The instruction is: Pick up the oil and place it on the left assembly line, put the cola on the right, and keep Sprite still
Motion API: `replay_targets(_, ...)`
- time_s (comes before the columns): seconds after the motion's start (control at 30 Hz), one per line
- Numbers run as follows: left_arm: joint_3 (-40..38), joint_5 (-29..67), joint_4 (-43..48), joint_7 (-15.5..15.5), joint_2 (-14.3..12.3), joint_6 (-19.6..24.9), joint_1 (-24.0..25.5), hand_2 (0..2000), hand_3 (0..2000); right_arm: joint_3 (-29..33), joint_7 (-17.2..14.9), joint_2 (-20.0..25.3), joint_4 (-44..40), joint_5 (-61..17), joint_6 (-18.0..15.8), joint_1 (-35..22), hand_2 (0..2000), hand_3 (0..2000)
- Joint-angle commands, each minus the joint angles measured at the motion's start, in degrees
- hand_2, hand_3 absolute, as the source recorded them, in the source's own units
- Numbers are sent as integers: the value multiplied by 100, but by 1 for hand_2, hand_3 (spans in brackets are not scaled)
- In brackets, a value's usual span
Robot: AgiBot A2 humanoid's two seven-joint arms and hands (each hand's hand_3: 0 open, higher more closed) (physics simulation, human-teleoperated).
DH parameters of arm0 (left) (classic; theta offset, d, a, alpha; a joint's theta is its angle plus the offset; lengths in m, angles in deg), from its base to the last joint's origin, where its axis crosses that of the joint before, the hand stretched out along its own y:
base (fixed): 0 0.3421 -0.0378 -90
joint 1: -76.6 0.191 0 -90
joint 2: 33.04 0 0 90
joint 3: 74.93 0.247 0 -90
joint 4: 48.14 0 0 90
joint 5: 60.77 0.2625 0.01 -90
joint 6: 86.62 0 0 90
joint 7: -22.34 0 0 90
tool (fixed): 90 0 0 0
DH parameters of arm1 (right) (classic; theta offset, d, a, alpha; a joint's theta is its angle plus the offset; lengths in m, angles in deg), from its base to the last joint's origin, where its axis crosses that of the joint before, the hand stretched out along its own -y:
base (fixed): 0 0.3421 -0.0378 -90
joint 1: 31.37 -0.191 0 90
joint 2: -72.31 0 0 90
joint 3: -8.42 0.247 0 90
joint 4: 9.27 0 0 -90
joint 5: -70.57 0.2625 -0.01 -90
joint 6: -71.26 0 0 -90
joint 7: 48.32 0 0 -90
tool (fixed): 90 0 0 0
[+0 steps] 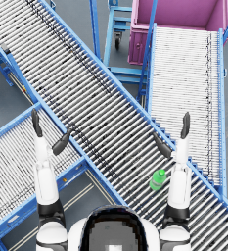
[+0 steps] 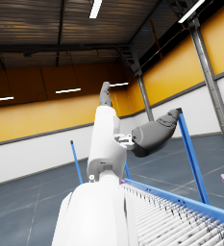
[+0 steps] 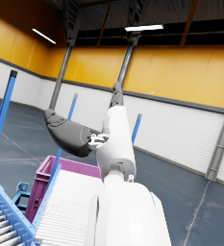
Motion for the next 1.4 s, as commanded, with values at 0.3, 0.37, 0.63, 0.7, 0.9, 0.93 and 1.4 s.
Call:
replay_targets(0.3, -68, 0, 27, 0, 1, 0, -34, 0, 0, 48, 0, 19, 27, 0, 0, 44, 0, 0)
replay_targets(0.37, -42, 0, 6, 0, -11, 0, 27, 0, 0, 46, 0, 23, 31, 0, 0, 47, 0, 0)
replay_targets(0.63, -60, 0, 16, 0, -15, 0, 31, 0, 0, 51, 0, 14, 36, 0, 0, -62, 0, 0)
replay_targets(0.7, -66, 0, 37, 0, 8, 0, -105, 0, 0, 54, 0, 14, 47, 0, 0, -94, 0, 0)
replay_targets(0.9, -47, 0, 34, 0, -2, 0, -79, 0, 0, 54, 0, 29, 65, 0, 0, -54, 0, 0)
replay_targets(0.93, -48, 0, 82, 0, 17, 0, -196, 0, 0, 55, 0, 29, 71, 0, 0, -65, 0, 0)
replay_targets(1.4, -41, 0, 7, 0, -36, 0, 36, 0, 0, 78, 0, 69, 0, 0, 0, 24, 0, 0)
